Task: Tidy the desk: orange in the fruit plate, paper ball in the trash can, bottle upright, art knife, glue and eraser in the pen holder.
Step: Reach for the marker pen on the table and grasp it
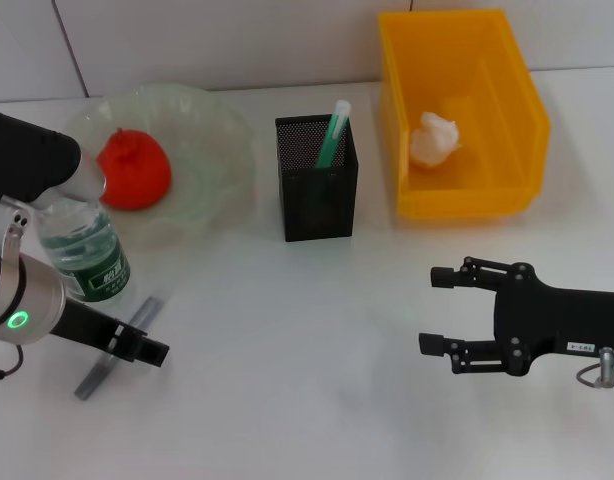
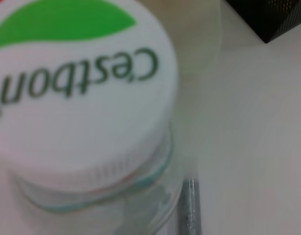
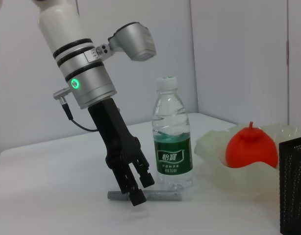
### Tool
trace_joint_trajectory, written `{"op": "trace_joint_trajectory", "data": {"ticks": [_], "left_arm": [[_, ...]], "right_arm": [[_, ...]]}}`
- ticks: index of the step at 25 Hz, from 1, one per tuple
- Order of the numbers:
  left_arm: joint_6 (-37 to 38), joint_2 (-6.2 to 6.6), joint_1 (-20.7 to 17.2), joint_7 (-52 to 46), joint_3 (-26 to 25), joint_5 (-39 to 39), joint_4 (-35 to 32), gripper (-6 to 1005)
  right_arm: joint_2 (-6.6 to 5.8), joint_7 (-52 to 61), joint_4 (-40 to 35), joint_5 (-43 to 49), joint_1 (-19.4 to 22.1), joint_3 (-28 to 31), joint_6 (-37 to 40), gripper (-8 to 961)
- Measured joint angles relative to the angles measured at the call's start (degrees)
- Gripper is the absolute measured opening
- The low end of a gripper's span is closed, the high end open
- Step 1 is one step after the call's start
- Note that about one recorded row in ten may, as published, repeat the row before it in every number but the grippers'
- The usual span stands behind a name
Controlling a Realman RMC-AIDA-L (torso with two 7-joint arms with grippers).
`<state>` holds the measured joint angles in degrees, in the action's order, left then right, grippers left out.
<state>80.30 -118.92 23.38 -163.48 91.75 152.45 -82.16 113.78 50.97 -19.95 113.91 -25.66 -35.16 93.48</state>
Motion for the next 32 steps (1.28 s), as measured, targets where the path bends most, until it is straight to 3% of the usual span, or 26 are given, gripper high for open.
{"op": "trace_joint_trajectory", "data": {"ticks": [8,12,16,32], "left_arm": [[0.8,0.0,0.5,-0.1,-0.4,0.1,0.1,719],[1.3,0.09,0.9,-0.6,-0.9,0.7,0.6,557],[2.3,0.05,1.5,-0.8,-0.9,2.2,0.9,491],[3.4,-0.09,3.0,-0.7,-0.8,2.3,2.7,476]], "right_arm": [[0.03,0.0,0.0,0.5,-0.1,0.0,0.0,828],[0.03,0.0,0.0,0.6,-0.2,0.0,0.0,828],[0.03,0.1,0.0,0.6,-0.2,0.0,-0.1,828],[0.13,0.1,0.0,0.7,-0.2,0.0,-0.4,828]]}}
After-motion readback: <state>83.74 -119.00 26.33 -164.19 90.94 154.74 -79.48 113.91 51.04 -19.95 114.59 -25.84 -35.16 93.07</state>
